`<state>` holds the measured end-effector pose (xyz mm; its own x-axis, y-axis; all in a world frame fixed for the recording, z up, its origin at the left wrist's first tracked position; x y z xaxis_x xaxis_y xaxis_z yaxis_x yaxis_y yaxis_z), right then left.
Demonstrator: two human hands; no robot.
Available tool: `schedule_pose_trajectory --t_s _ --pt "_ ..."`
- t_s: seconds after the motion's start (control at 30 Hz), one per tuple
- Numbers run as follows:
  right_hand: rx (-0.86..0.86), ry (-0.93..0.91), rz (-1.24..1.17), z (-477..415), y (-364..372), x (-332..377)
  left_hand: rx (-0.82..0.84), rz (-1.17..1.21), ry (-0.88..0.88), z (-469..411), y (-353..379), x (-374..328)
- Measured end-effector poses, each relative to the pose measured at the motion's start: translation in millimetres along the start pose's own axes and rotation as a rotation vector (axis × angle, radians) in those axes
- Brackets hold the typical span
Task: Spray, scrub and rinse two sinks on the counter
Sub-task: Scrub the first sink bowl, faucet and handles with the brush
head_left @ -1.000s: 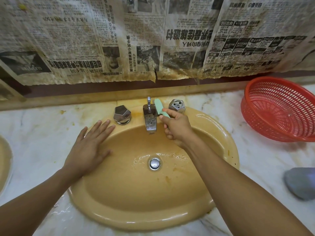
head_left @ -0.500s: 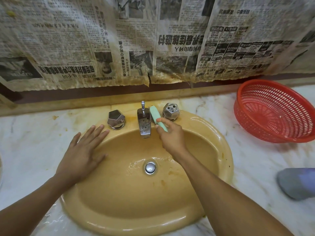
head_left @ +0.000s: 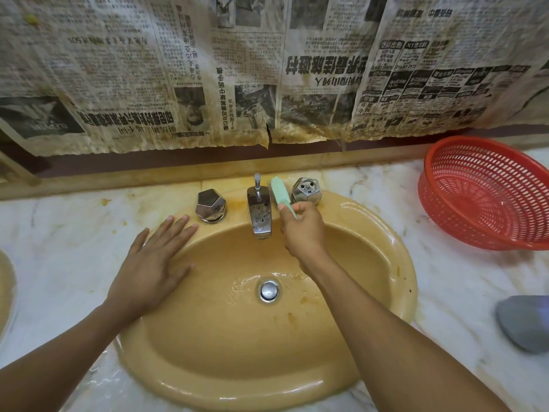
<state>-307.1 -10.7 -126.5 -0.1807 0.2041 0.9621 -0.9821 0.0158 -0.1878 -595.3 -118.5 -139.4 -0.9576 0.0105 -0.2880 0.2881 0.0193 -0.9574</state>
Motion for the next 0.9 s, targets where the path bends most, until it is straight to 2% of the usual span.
schedule_pose_trajectory --t_s 0.13,0.3,0.43,0.7,0.9 --pt "0.002 -0.089 0.289 8 -6 3 -0.001 0.005 0.001 0 0 1" --pt "0.067 -0.120 0.319 -5 3 14 -0.008 0.013 -0.002 1 0 1" --pt "0.135 -0.098 0.184 5 -7 0 -0.012 0.013 -0.002 0 1 1" --pt "0.250 0.178 -0.023 -16 12 18 -0.011 -0.001 -0.005 0 2 1" --pt "0.311 0.334 -0.149 20 -17 9 -0.004 -0.018 -0.004 -2 4 3"
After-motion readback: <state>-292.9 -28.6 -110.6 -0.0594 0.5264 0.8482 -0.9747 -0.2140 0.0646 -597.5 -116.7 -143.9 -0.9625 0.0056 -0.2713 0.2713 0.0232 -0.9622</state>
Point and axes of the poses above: each hand's wrist, its own z-axis away from the middle knuckle, its own y-axis out of the palm, x = y × z, the point moved 5 cm from there along -z, towards the middle knuckle, and after that the axes turned 6 degrees about -y, right-handed, at the moved point
